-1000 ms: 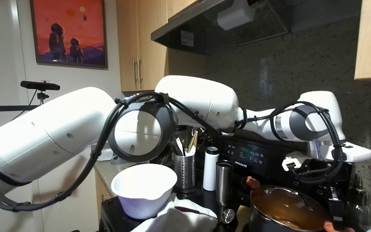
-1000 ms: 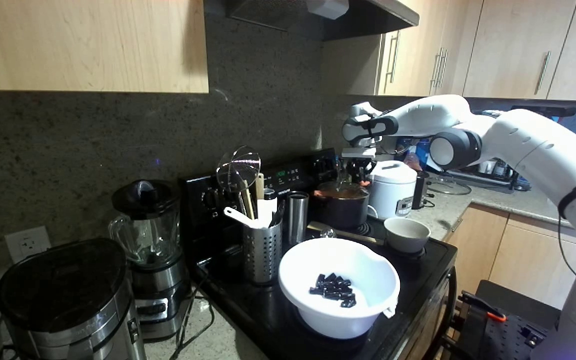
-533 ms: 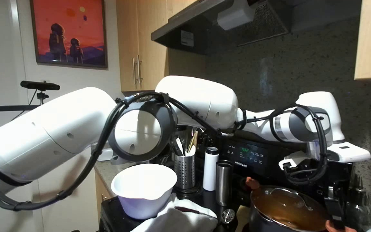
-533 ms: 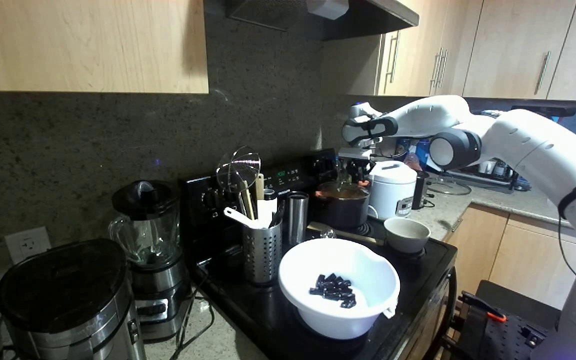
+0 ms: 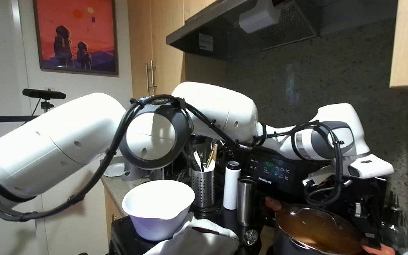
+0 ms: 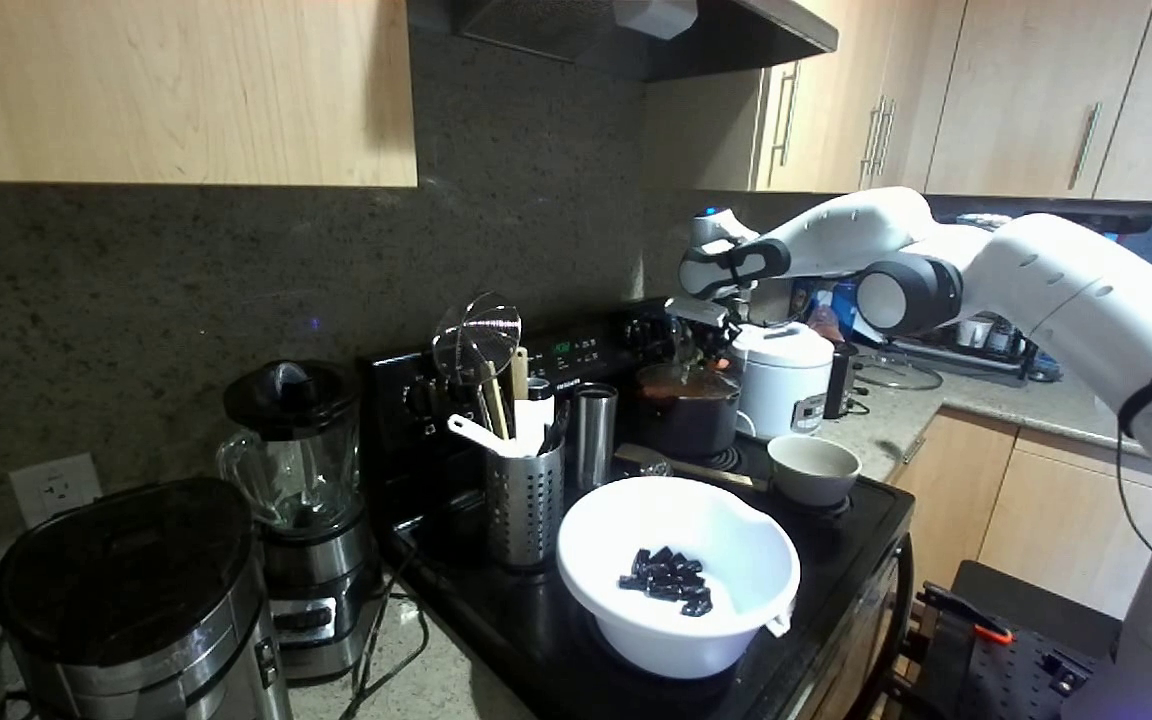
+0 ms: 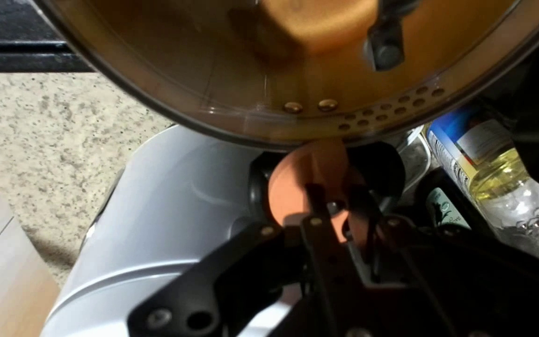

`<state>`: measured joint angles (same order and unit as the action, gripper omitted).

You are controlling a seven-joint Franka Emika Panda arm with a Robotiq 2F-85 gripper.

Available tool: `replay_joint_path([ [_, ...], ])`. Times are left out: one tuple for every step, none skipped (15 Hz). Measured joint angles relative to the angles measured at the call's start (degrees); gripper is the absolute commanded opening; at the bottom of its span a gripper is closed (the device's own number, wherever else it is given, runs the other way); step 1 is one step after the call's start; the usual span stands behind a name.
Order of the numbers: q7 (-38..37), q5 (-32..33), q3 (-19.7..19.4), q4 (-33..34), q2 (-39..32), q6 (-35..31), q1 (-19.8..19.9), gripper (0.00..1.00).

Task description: Turn the pot counter clockwise

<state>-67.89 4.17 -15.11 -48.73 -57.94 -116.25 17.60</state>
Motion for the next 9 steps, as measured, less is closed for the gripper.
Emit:
replay_joint_path([
  [-1.1, 0.1, -0.4, -1.1, 0.4, -1.0, -0.4, 0.05],
  [-2.0, 0.1, -0.9, -2.2, 0.9, -1.9, -0.9, 0.05],
  [-2.9, 0.3, -1.4, -3.5, 1.5, -2.8, -1.4, 0.05],
  [-4.0, 0.5, -1.9, -4.7, 2.0, -3.7, -1.9, 0.05],
  [-5.1, 0.8, -2.5, -6.0, 2.6, -4.6, -2.5, 0.05],
  [-6.4, 1.3, -3.1, -7.4, 3.2, -5.5, -3.1, 0.05],
  [-7.8, 1.8, -3.7, -8.6, 3.7, -6.4, -3.8, 0.05],
  [-9.1, 2.4, -4.5, -9.9, 4.3, -7.0, -4.5, 0.05],
  [-10.4, 2.9, -5.2, -11.2, 4.9, -7.3, -5.3, 0.05],
])
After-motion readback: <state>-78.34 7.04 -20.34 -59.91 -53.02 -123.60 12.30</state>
